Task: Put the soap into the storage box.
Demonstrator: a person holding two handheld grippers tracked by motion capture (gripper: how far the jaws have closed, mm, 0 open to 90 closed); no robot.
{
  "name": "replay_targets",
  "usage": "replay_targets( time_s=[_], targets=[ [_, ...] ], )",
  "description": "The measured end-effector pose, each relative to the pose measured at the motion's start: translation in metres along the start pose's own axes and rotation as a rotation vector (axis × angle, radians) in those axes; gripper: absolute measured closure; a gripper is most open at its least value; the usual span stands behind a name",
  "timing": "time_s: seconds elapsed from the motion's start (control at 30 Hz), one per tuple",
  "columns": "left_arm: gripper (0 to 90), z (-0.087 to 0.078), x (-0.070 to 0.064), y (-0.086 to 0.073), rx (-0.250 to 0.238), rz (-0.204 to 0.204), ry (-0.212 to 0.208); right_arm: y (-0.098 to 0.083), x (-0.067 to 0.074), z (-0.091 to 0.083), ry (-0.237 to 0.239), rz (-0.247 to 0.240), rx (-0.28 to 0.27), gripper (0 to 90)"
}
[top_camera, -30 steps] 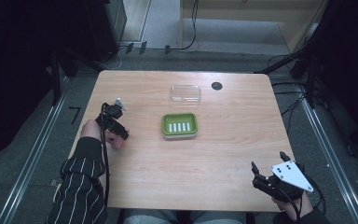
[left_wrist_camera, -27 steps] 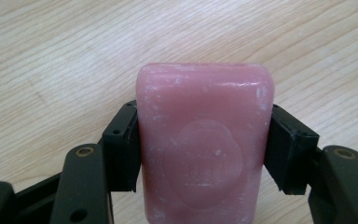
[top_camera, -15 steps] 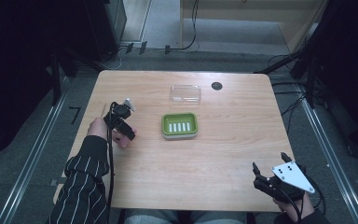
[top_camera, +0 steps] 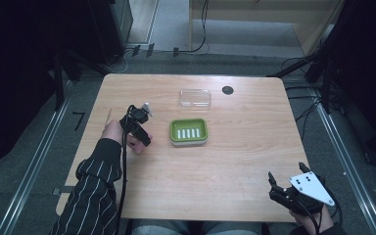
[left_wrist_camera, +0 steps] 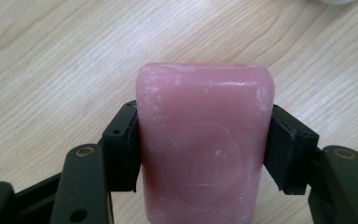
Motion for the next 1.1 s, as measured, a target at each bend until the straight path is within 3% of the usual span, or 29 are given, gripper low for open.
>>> replay_targets(
  time_s=[0.37,1.1],
  targets=[
    [38.4,0.001,-0.013,0.012,0.016,0.063,0.009,-0.004,-0.003,-0.004,-0.012,0.005,0.006,13.9],
    [38.4,-0.006,-0.028,0.033,0.011,0.142,0.03,-0.006,-0.004,-0.006,-0.018,0.012,0.01,13.9]
  ],
)
Point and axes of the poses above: each handheld gripper's, and its own axes: z roughly forward along the jaws, y roughly out of its top, x roughly to its left, the point moved 5 cm from there along z, roughly forward along the jaws, and after that the axes turned 10 degrees about -z, right-handed, at the moved point
